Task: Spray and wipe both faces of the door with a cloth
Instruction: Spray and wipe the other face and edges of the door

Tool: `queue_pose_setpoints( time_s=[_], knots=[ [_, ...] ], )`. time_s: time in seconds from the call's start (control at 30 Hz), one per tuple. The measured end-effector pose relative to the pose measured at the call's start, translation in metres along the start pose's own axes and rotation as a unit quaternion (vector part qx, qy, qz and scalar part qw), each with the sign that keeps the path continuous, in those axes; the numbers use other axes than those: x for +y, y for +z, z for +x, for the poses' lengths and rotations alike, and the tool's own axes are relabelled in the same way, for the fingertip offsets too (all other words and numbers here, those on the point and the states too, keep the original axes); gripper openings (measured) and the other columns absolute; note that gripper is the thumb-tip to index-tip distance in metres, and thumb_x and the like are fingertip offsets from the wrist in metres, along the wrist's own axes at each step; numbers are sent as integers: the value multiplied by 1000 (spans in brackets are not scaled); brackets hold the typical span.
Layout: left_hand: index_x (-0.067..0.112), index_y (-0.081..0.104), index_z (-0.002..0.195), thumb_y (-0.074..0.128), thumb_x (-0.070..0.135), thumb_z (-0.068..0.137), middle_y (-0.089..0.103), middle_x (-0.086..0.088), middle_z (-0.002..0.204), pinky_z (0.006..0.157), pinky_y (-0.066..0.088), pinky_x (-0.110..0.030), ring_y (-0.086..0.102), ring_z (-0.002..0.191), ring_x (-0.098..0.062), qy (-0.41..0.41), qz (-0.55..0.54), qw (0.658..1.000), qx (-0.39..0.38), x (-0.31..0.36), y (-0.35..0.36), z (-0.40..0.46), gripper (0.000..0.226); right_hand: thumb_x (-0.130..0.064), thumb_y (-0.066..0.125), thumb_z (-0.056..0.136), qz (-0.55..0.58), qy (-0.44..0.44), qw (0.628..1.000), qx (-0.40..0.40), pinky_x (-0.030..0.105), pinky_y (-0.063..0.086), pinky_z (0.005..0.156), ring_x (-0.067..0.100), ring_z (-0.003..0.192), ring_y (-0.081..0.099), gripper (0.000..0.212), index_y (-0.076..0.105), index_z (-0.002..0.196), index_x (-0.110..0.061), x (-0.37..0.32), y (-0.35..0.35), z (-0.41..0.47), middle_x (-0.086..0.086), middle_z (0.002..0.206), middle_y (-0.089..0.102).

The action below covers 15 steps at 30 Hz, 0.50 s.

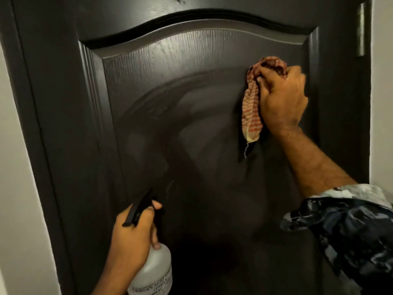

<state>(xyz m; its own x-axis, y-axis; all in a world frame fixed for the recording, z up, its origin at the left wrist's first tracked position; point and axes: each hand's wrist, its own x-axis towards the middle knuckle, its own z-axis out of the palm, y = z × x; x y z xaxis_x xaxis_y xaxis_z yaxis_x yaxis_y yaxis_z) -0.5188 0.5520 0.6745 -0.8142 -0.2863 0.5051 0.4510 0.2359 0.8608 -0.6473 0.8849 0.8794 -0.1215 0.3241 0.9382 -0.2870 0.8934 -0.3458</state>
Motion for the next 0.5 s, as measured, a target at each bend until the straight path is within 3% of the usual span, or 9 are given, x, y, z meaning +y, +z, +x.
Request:
queue_pose_setpoints(
  time_s=[0.17,0.47,0.5],
  knots=[
    [15,76,98,50,10,107,52,-22,47,59,52,-44,53,44,-34,1,-6,1000,-10,-10,12,-11,28,-50,51,106,-4,76,997,5,55,56,85,36,125,53,38,61,141,-38,67,-9,-25,15,140,51],
    [9,74,97,50,8,107,52,-19,52,58,51,-44,54,48,-33,-62,44,997,-34,-53,53,-48,26,-38,59,105,4,171,981,-97,40,47,80,42,114,58,36,65,138,-23,182,-37,-223,19,132,54],
    [10,73,96,50,8,107,53,-17,51,58,52,-44,54,47,-32,-67,47,996,-37,-58,58,-52,26,-40,57,106,17,214,970,-116,38,45,80,42,112,60,38,64,137,-20,186,-42,-247,18,131,54]
  ],
)
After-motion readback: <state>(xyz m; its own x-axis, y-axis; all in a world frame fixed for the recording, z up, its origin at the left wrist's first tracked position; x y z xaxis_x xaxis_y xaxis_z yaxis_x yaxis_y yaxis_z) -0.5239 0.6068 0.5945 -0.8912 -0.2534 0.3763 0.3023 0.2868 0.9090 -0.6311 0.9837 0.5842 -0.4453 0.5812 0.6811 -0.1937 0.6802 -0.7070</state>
